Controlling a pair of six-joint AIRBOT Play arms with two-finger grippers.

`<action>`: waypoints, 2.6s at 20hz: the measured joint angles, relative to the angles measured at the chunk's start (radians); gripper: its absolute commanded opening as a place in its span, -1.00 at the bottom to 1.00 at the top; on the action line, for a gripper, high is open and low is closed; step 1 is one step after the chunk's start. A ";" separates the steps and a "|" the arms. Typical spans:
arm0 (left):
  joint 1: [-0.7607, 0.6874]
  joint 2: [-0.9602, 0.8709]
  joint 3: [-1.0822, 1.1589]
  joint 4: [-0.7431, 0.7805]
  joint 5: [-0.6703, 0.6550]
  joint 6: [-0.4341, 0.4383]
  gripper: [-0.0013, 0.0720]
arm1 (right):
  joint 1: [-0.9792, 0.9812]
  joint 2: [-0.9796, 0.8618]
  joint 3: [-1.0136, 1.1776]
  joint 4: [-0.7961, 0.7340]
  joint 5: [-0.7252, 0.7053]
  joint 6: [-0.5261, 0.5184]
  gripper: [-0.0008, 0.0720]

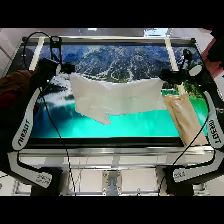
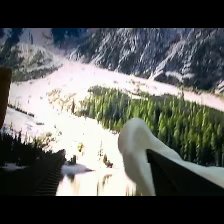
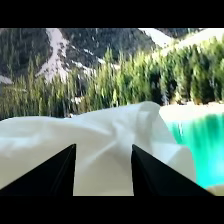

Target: Fold the shirts.

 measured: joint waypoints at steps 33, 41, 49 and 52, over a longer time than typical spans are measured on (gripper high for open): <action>0.270 -0.229 -0.002 -1.086 -0.209 0.349 -0.92 | -0.084 0.053 0.048 -0.123 0.385 -0.079 0.12; 0.270 -0.233 0.162 -1.143 -0.291 0.406 -0.92 | -0.097 0.050 -0.088 -0.064 0.417 0.052 0.14; 0.270 -0.233 0.187 -1.147 -0.337 0.430 -0.92 | -0.100 -0.023 -0.287 0.312 0.161 -0.049 0.14; 0.270 -0.233 0.188 -1.147 -0.343 0.439 -0.92 | -0.100 -0.036 -0.301 0.384 0.069 -0.080 0.14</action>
